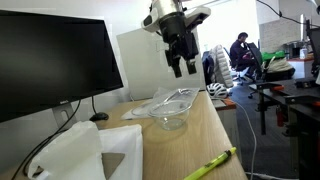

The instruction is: Take the pen from the bowl and put it on the desk

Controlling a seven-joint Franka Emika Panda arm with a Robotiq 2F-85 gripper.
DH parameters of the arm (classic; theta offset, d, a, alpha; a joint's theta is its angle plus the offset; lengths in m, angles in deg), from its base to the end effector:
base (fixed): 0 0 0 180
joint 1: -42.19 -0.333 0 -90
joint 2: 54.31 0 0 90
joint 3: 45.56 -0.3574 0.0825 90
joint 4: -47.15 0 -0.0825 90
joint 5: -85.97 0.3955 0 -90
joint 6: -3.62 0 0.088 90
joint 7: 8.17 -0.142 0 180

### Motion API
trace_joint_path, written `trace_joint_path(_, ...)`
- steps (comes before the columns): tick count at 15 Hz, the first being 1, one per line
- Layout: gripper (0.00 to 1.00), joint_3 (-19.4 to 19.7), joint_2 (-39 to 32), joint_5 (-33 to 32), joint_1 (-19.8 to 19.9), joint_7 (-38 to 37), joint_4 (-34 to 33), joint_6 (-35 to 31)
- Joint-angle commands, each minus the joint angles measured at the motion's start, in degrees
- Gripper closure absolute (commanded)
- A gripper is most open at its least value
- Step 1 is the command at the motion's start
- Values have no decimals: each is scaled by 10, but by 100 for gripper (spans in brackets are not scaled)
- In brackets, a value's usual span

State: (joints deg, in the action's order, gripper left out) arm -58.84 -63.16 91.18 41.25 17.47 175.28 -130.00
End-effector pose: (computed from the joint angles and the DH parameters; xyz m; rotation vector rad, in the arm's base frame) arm 0.5288 0.1378 0.2962 -2.8872 -0.9398 0.0689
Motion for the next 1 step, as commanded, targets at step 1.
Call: trace_joint_path(1,0,44,96,-8,6,10,26,107)
